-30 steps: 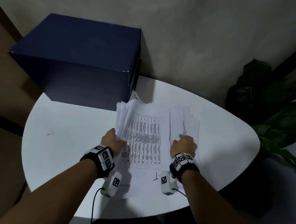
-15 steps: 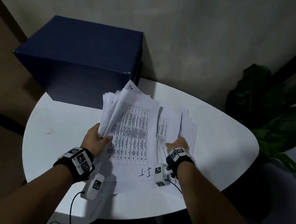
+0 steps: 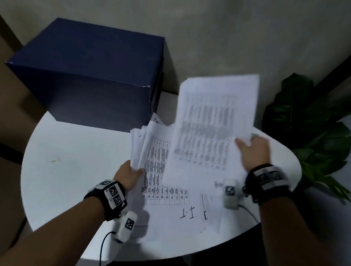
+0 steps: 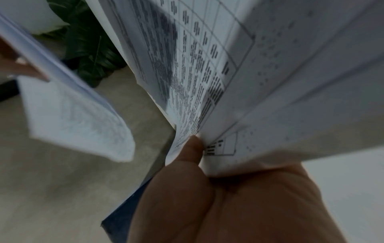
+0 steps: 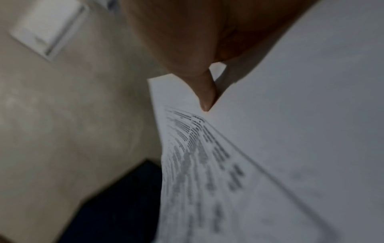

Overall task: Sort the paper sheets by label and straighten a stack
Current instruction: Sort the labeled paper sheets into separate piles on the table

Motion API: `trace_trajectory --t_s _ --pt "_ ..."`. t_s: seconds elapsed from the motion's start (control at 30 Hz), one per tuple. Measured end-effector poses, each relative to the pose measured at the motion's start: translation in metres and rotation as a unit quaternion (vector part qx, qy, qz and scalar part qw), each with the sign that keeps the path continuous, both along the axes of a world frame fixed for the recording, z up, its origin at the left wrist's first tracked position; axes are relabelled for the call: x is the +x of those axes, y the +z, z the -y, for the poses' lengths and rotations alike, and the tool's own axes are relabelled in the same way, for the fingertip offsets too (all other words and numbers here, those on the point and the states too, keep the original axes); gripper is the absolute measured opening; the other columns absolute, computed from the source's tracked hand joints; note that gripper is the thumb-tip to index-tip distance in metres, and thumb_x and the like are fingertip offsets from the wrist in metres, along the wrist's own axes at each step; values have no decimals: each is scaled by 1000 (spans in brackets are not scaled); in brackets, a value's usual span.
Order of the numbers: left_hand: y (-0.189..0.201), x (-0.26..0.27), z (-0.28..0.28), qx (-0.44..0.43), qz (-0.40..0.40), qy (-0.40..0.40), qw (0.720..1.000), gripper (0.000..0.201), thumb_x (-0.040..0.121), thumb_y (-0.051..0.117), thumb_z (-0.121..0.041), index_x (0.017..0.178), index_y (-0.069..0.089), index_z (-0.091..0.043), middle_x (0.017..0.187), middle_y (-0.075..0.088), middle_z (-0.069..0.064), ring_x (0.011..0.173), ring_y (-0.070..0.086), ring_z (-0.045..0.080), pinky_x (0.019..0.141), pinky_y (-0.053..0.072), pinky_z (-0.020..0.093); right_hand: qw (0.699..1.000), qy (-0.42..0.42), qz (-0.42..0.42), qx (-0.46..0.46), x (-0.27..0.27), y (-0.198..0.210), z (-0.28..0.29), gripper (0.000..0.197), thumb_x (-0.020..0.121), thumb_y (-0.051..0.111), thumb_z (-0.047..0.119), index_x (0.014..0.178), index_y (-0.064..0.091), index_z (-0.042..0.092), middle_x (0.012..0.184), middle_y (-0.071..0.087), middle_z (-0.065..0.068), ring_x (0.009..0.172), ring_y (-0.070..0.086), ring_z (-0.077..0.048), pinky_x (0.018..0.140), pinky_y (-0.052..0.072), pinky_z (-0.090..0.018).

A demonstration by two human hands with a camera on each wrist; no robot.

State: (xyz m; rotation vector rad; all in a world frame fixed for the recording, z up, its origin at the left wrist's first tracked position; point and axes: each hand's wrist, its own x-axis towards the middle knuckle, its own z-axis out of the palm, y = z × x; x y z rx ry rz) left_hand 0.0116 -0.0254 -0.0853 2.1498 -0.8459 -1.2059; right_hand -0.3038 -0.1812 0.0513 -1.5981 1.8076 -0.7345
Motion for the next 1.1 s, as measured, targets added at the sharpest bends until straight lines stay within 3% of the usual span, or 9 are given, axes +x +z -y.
trace_trajectory --t_s 0.1,0.2,0.27,0.33,0.47,0.67,0.87,0.97,1.1 --pt "-1 7 4 11 -111 82 990 75 81 48 -73 116 67 -10 113 72 16 100 69 31 98 53 50 992 56 -28 111 35 -55 -25 43 91 65 20 125 57 -5 128 61 -20 119 58 -33 98 42 -32" --pt "7 10 8 37 -168 123 977 103 69 44 -93 131 63 -12 131 66 11 120 62 33 109 43 47 983 62 -59 161 45 -100 -40 47 94 58 37 130 56 7 130 61 -10 115 58 -25 98 43 -27" --pt "19 1 9 25 -87 56 994 78 78 62 -76 121 62 -11 119 68 7 106 65 30 90 50 36 971 -4 -166 170 29 -117 -35 54 90 55 50 133 53 17 137 55 -7 121 51 -31 101 44 -40" --pt "18 -10 8 35 46 -4 998 47 84 75 -44 108 53 -11 99 63 5 87 59 25 66 41 30 952 -46 -223 204 13 -123 -28 61 89 58 49 138 45 15 142 44 -9 128 40 -37 102 40 -50" --pt "9 -15 5 2 119 -6 993 35 84 75 -20 106 51 -7 98 64 13 84 58 28 69 39 32 970 -32 -172 171 9 -128 -21 58 83 72 33 128 51 3 126 60 -19 116 57 -38 97 49 -47" --pt "23 5 -15 -79 89 14 993 31 85 77 -14 105 53 -9 87 66 12 72 58 25 58 38 26 984 -72 -86 139 24 -118 -28 40 83 73 14 117 54 5 119 64 -19 106 64 -34 85 50 -31" --pt "23 14 -22 -69 89 17 994 35 84 78 -17 106 53 -7 91 67 25 74 58 28 62 41 30 985 -130 5 117 32 -98 -30 37 87 69 10 121 57 4 121 65 -18 106 64 -34 87 50 -31" --pt "18 14 -22 -56 80 14 995 36 84 78 -18 107 54 -6 95 68 23 85 64 37 73 48 39 991 -111 -13 76 29 -69 -31 30 93 61 17 121 58 5 119 65 -18 108 63 -35 92 52 -37" --pt "13 9 -21 -30 80 0 996 39 84 78 -19 110 54 -4 100 67 20 92 64 38 77 48 40 992 -84 -66 -69 16 0 -24 27 95 56 21 118 60 6 110 68 -22 101 64 -36 86 49 -35"
